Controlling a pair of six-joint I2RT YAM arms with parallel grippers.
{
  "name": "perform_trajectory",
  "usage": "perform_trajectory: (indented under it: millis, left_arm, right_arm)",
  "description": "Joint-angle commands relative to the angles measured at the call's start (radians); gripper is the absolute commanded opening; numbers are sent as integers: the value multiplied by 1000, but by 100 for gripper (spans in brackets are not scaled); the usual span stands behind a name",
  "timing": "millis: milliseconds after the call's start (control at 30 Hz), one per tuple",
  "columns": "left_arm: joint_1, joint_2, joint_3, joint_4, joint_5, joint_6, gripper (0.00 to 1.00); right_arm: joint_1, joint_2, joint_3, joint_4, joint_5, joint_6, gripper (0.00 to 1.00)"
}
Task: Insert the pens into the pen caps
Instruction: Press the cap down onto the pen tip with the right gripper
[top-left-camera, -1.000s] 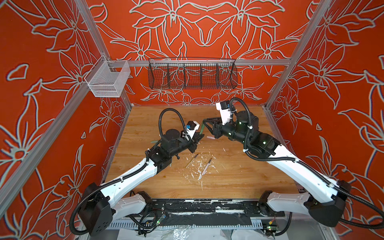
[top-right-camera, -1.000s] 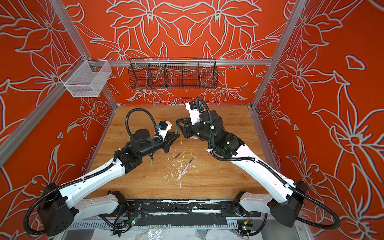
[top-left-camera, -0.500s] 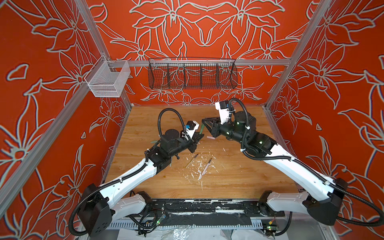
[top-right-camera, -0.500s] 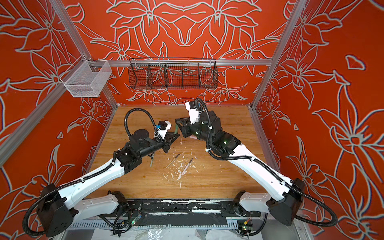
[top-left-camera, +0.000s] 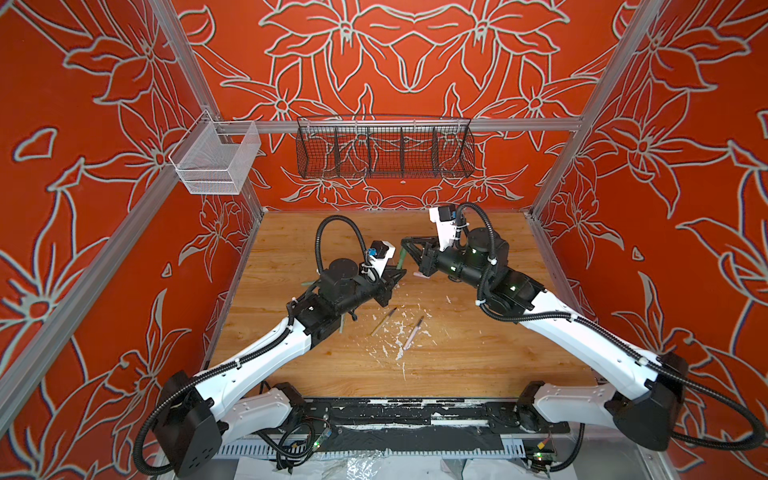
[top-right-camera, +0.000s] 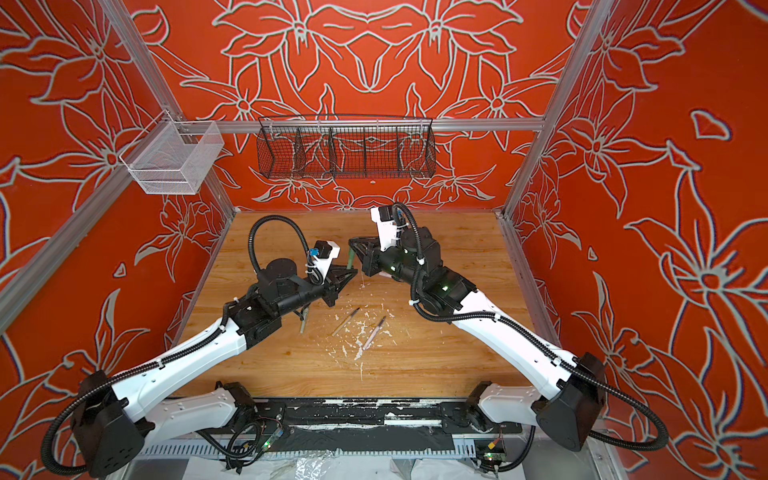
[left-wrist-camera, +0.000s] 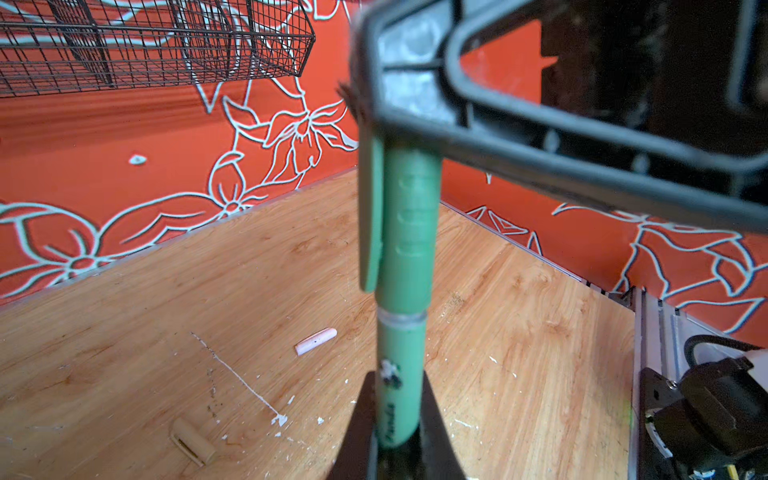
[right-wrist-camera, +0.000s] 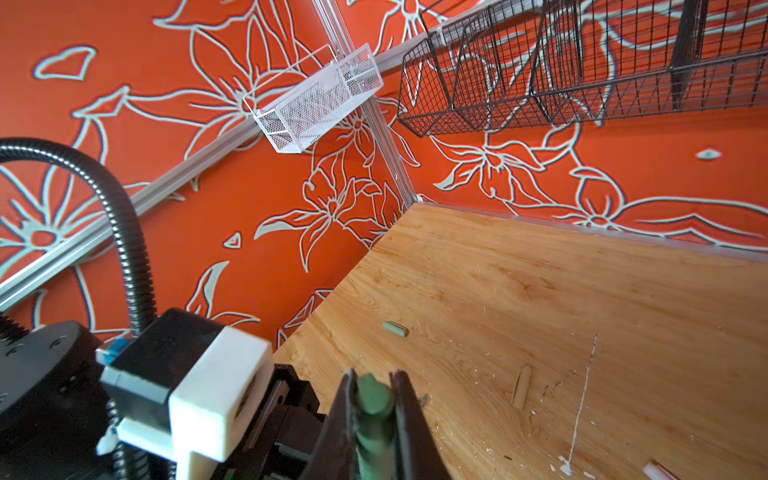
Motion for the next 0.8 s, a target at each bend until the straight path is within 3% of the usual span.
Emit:
perform_trajectory:
  millis: [0, 367, 767]
  left_arm:
    - [-3, -35, 96, 102, -40, 2, 0]
    - [-1, -21, 190, 144, -90, -6, 0]
    - [54, 64, 377, 103, -51, 7, 0]
  right_arm:
    - [22, -5, -56, 15, -100, 38, 0]
    - [28, -27, -156, 37, -77, 4, 0]
    - [38, -8, -311, 129, -100, 62, 0]
